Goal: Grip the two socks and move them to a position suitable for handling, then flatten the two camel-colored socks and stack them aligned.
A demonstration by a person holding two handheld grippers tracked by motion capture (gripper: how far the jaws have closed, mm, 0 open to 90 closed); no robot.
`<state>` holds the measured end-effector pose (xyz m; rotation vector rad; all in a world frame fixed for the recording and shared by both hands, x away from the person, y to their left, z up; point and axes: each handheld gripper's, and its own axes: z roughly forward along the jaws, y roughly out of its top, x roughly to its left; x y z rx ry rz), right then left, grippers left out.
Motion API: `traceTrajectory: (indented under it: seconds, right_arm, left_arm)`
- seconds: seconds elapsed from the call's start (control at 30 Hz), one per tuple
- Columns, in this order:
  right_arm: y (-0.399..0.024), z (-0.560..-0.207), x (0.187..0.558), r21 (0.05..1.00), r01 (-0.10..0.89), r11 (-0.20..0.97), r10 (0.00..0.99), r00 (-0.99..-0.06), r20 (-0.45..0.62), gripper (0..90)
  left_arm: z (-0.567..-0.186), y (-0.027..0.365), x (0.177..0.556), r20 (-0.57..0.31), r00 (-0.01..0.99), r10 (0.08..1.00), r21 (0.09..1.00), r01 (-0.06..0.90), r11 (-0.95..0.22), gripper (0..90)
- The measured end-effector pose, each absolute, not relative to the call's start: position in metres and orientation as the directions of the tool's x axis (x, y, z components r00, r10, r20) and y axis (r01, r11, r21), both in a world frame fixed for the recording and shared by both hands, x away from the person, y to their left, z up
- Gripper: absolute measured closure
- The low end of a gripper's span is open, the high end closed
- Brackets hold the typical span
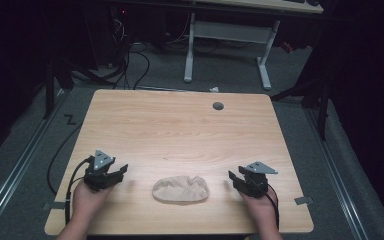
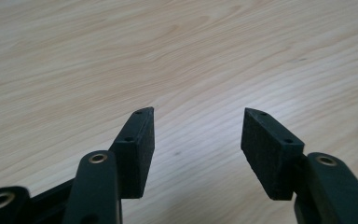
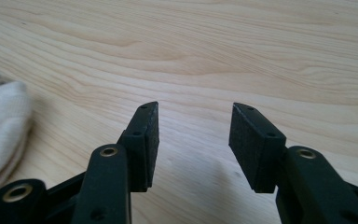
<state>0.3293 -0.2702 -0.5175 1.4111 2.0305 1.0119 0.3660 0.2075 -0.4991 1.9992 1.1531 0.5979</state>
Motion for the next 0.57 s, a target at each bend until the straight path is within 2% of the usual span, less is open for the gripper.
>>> traceTrajectory:
  seconds: [0.13, 0.37, 0.57]
  right_arm:
    - [-0.281, -0.520, 0.330, 0.782, 0.587, 0.210, 0.938, -0.345, 0.008, 51.7]
    - [-0.284, -0.520, 0.334, 0.780, 0.596, 0.190, 0.944, -0.330, 0.022, 50.8]
    - [-0.279, -0.517, 0.333, 0.788, 0.571, 0.232, 0.933, -0.360, -0.013, 50.1]
  left_arm:
    - [-0.501, 0.222, 0.372, 0.011, 0.443, 0.897, 0.783, 0.554, -0.283, 44.6]
    - [-0.510, 0.229, 0.372, -0.013, 0.427, 0.904, 0.764, 0.587, -0.267, 44.6]
    - [-0.505, 0.222, 0.368, 0.020, 0.449, 0.893, 0.768, 0.565, -0.301, 44.6]
